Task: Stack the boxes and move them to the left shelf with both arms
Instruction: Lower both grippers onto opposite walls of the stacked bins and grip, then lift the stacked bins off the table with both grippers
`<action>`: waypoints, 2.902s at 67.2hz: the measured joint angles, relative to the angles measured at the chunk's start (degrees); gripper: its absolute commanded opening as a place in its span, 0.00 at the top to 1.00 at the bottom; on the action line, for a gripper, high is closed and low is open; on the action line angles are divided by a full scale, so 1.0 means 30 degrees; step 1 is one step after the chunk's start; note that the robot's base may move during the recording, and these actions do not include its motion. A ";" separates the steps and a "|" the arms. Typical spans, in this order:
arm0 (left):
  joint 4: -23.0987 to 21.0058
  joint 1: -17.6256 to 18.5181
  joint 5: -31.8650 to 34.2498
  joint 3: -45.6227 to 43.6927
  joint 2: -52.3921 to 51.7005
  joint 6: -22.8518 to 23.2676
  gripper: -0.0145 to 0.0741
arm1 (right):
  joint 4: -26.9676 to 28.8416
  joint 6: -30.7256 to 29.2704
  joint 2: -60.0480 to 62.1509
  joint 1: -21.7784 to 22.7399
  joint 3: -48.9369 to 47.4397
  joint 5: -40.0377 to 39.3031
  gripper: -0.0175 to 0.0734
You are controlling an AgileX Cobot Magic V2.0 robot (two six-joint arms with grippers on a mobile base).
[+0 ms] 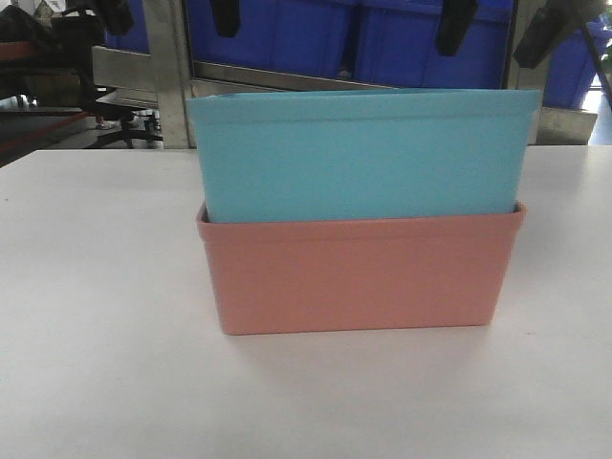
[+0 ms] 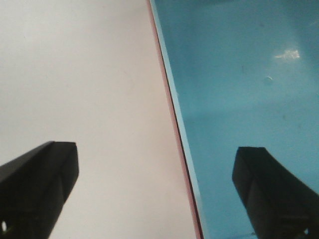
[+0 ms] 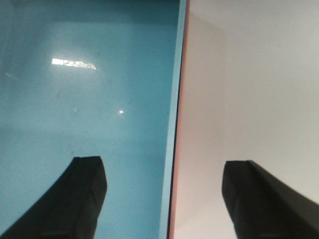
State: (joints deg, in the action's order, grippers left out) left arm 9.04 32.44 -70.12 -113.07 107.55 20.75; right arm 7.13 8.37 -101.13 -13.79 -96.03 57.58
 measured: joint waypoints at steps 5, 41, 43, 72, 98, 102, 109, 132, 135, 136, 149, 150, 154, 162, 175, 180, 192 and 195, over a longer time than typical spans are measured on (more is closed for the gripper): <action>-0.0372 -0.0216 -0.0189 -0.0939 0.1032 0.0040 0.24 | 0.0000 -0.0032 -0.0355 0.0000 0.0000 -0.0171 0.16; -0.3244 -0.1947 -0.0309 -0.1732 0.4854 0.0151 0.26 | 0.0215 -0.0294 -0.3685 0.0000 -0.0043 -0.0637 0.16; -0.3441 -0.1947 -0.0309 -0.1732 0.5072 0.0151 0.26 | 0.0253 -0.0436 -0.3908 0.0000 -0.0043 -0.0637 0.16; -0.4328 -0.1913 -0.0234 -0.1847 0.6991 0.0190 0.26 | 0.0296 -0.0944 -0.5417 0.0000 -0.0155 -0.0637 0.16; -0.4869 -0.1913 -0.0234 -0.2083 0.7537 0.0190 0.39 | 0.0370 -0.1257 -0.5620 0.0000 -0.0267 -0.0930 0.38; -0.5003 -0.1913 -0.0157 -0.2083 0.7574 0.0190 0.49 | 0.0370 -0.1282 -0.5637 0.0000 -0.0267 -0.0947 0.50; -0.5359 -0.1913 0.0150 -0.2127 0.7650 0.0261 0.71 | 0.0328 -0.1398 -0.5637 0.0000 -0.0267 -0.0992 0.72; -0.4701 -0.1839 0.0161 -0.2172 0.7692 0.1537 0.84 | 0.1053 -0.1749 -0.5666 -0.0123 -0.0267 -0.0494 0.75; -0.4695 -0.1839 0.0161 -0.2210 0.7690 0.1573 0.84 | 0.1094 -0.1749 -0.5666 -0.0123 -0.0267 -0.0494 0.75; -0.4659 -0.1839 0.0114 -0.2210 0.7690 0.1573 0.84 | 0.1094 -0.1749 -0.5631 -0.0123 -0.0267 -0.0494 0.75; -0.3493 -0.1479 0.0162 -0.2171 0.7526 0.1615 0.84 | 0.1166 -0.1661 -0.5343 -0.0154 -0.0267 -0.0494 0.75; -0.3382 -0.1477 0.0174 -0.2135 0.7525 0.1615 0.84 | 0.1166 -0.1672 -0.5295 -0.0163 -0.0267 -0.0494 0.75; -0.3014 -0.1317 0.0298 -0.2062 0.7400 0.1615 0.84 | 0.1166 -0.1596 -0.5120 -0.0163 -0.0227 -0.0448 0.75; -0.2715 -0.1056 0.0689 -0.1843 0.7186 0.1615 0.84 | 0.0986 -0.1421 -0.4701 -0.0195 -0.0075 -0.0269 0.75; -0.3014 -0.0811 0.1360 -0.1708 0.5924 0.0595 0.84 | 0.0291 -0.1622 -0.3764 -0.0022 -0.0049 -0.0285 0.75; -0.2913 -0.0796 0.1558 -0.1708 0.5373 0.0495 0.84 | 0.0291 -0.1667 -0.3216 0.0023 -0.0032 -0.0264 0.75; -0.2635 -0.0796 0.1588 -0.1708 0.4024 0.0462 0.84 | 0.0291 -0.1696 -0.1975 0.0023 -0.0032 -0.0264 0.75; -0.2591 -0.0796 0.1588 -0.1708 0.3706 0.0420 0.84 | 0.0291 -0.1696 -0.1713 0.0023 -0.0032 -0.0264 0.75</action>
State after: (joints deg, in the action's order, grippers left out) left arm 1.27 30.05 -65.36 -118.20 118.67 22.01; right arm 8.00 3.28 -106.27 -13.72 -96.12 56.78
